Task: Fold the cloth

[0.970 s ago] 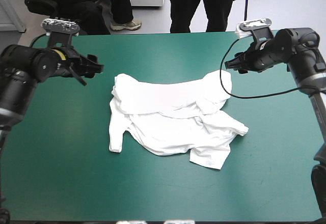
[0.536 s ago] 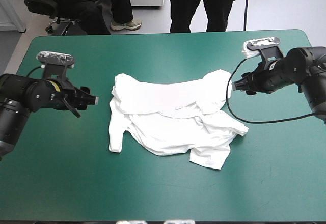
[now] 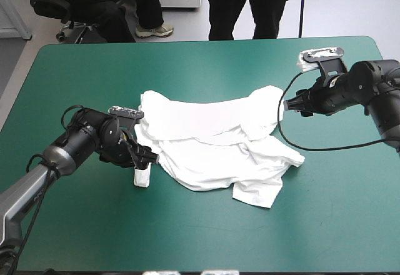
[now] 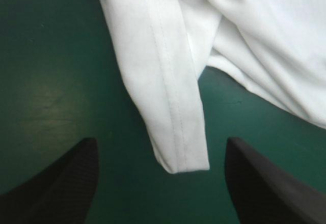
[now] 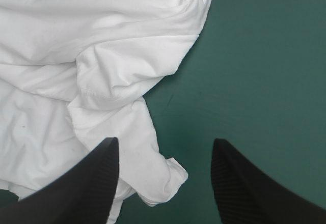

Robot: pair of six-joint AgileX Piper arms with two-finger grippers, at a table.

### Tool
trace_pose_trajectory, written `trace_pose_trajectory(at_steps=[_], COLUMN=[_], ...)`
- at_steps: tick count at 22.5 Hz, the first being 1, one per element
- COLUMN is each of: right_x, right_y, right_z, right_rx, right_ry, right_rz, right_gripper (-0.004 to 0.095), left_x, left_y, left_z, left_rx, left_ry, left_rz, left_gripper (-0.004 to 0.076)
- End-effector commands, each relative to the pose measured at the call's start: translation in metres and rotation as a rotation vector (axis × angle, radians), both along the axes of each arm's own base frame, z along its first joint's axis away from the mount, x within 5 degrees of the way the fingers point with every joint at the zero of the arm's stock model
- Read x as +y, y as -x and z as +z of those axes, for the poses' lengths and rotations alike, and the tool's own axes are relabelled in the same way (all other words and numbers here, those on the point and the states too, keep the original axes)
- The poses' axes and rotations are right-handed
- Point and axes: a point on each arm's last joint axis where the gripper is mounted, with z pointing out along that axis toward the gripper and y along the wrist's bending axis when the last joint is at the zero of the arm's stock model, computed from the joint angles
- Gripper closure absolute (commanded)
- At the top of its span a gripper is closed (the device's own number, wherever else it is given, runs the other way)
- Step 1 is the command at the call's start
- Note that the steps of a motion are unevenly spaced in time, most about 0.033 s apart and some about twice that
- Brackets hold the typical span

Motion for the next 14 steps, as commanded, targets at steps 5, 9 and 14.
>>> trace_pose_trajectory(at_steps=[5,9,14], right_x=[-0.002,-0.002,-0.002], right_y=[0.000,0.002,0.002], right_z=[0.014,0.013,0.012], right_rx=[-0.082,-0.063,-0.056], right_ry=[-0.010,-0.007,-0.007], right_rz=[-0.013,-0.011,-0.010], right_gripper=[0.0399,0.0399,0.0399], left_x=[-0.013,-0.017,-0.018], left_y=[0.000,-0.010,-0.012], left_z=[-0.045,-0.069,-0.073], left_rx=[0.050,0.097,0.104], left_ry=[0.029,-0.003,-0.005], left_rz=[0.006,0.004,0.003], left_gripper=[0.0222,0.0274,0.0602])
